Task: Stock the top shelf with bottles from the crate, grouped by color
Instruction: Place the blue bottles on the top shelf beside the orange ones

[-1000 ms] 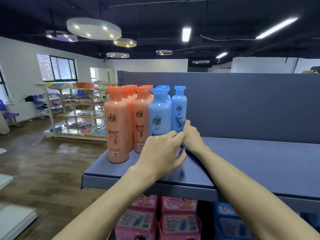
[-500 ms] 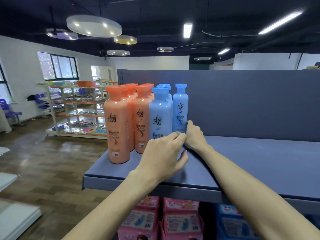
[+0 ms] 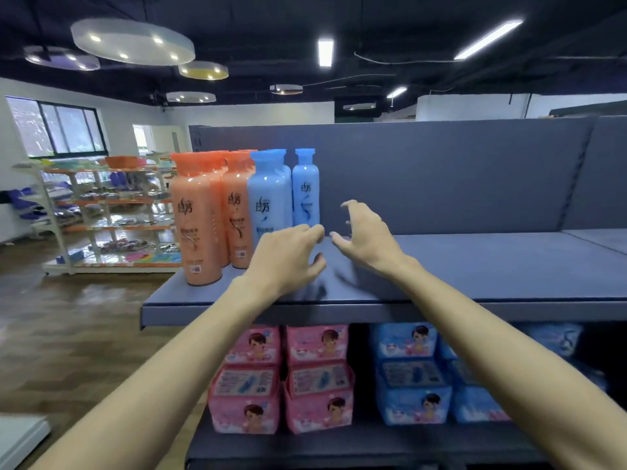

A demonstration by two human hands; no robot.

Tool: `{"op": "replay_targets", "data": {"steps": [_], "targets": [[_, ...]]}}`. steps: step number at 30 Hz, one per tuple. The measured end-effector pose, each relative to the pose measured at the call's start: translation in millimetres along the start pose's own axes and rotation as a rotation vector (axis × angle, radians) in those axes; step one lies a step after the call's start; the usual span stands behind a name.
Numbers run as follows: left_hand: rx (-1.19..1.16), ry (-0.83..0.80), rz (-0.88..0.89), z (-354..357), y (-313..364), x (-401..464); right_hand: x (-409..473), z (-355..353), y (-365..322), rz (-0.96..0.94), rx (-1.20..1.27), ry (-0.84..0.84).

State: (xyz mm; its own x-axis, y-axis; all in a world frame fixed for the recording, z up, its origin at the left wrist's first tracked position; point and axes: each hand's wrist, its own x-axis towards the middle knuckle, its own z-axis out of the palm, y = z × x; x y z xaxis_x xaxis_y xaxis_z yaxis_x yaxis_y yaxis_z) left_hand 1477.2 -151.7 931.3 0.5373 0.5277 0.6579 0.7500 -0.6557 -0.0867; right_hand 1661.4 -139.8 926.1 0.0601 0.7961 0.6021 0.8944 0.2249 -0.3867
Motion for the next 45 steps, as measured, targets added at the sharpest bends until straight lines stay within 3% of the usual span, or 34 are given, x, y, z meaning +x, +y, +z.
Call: {"op": "replay_targets", "data": {"steps": [6, 10, 13, 17, 25, 35, 45], "targets": [[-0.046, 0.002, 0.038, -0.2, 38.2, -4.9, -49.1, -55.1, 13.4, -0.014, -0.072, -0.025], [-0.066, 0.144, 0.098, 9.6, 55.8, -41.7, -122.0, -73.6, 22.2, -0.093, -0.041, -0.127], [-0.043, 0.185, 0.163, 29.8, 74.1, -76.3, -177.6, -71.7, 32.1, -0.189, -0.154, -0.133], [-0.077, 0.076, 0.189, 60.9, 107.4, -115.8, -231.2, -57.3, 46.1, -0.189, -0.129, -0.174], [-0.161, -0.210, 0.065, 118.3, 149.7, -192.0, -311.8, -28.7, 90.7, 0.011, -0.185, -0.427], [-0.287, -0.583, -0.003, 181.6, 199.5, -289.9, -412.4, 22.8, 147.2, 0.393, -0.122, -0.681], [-0.370, -0.767, -0.071, 218.4, 209.7, -325.7, -459.7, 91.4, 170.3, 0.723, -0.029, -0.830]]}}
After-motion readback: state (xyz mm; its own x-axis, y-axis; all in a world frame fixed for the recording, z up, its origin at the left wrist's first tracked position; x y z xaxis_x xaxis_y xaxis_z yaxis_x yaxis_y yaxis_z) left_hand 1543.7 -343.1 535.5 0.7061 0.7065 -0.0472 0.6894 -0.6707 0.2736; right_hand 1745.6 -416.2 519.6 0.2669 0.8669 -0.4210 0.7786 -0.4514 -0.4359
